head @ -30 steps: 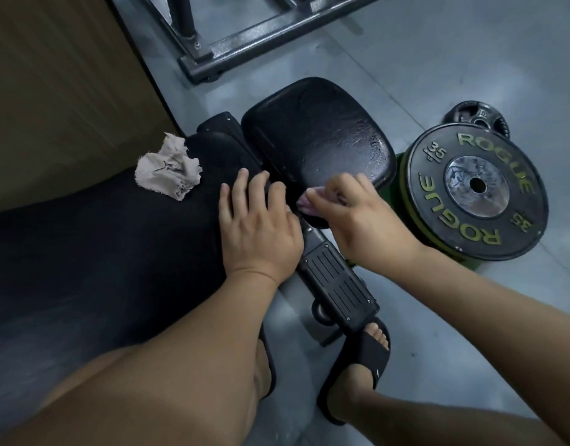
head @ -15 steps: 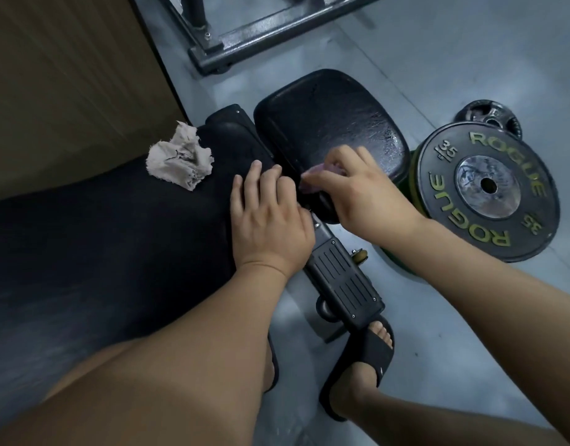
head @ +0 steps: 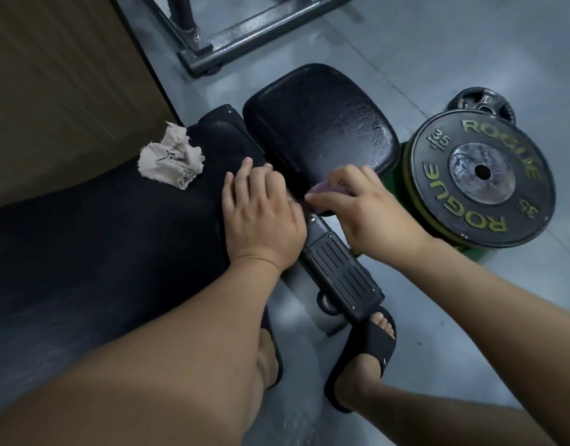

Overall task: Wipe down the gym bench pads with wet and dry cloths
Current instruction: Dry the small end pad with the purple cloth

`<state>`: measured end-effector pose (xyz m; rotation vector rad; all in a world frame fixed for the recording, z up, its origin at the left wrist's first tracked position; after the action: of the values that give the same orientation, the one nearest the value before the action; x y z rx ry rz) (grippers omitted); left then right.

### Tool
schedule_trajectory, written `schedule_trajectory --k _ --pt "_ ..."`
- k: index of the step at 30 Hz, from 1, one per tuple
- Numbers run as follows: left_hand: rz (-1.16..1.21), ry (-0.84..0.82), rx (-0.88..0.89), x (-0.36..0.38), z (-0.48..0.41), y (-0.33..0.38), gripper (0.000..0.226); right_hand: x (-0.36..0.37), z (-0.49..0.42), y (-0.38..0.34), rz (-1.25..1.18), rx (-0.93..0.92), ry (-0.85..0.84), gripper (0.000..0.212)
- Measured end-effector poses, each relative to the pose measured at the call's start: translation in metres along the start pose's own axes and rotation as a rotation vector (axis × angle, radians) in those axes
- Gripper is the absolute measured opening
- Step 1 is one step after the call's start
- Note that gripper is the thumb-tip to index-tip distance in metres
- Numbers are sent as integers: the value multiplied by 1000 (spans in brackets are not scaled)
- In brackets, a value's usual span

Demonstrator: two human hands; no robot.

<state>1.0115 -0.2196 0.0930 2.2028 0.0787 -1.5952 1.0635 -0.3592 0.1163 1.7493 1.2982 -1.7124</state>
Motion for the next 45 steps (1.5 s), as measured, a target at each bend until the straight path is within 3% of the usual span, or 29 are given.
schedule_trajectory --k 3,7,12,16,22,26,31,36,42,45 --pt "-9 8 5 0 1 1 30 -8 -19 16 -6 60 81 39" --pt "-33 11 8 1 1 1 29 -6 -27 42 -21 301 348 26" --pt "-42 4 7 2 2 3 30 20 27 -10 -55 248 432 30" --pt "-49 17 5 3 2 3 31 20 30 1 -77 244 489 28" --pt "-70 31 29 4 3 5 26 27 42 -4 -237 564 877 38" --pt "-83 42 28 4 3 5 27 32 47 -6 -318 649 911 41" --pt "-86 41 26 5 3 5 25 21 46 42 -416 978 1066 40" --pt "-80 56 24 7 2 5 26 51 56 -11 -530 965 965 50" --pt "-106 34 9 9 2 4 35 46 54 53 -603 1208 991 41" --pt "-109 28 9 10 2 4 34 61 52 41 -681 1295 991 38"
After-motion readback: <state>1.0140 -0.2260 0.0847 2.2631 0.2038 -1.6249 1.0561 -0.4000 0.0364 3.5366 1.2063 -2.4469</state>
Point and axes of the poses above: each hand's wrist, its own z-axis away from the middle knuckle, its own x-axis out of the palm, y = z × x, the point moved 6 cm from there along -z, towards the middle knuckle, and after that the axes turned 2 degrees about y, right-handed, at the moved point
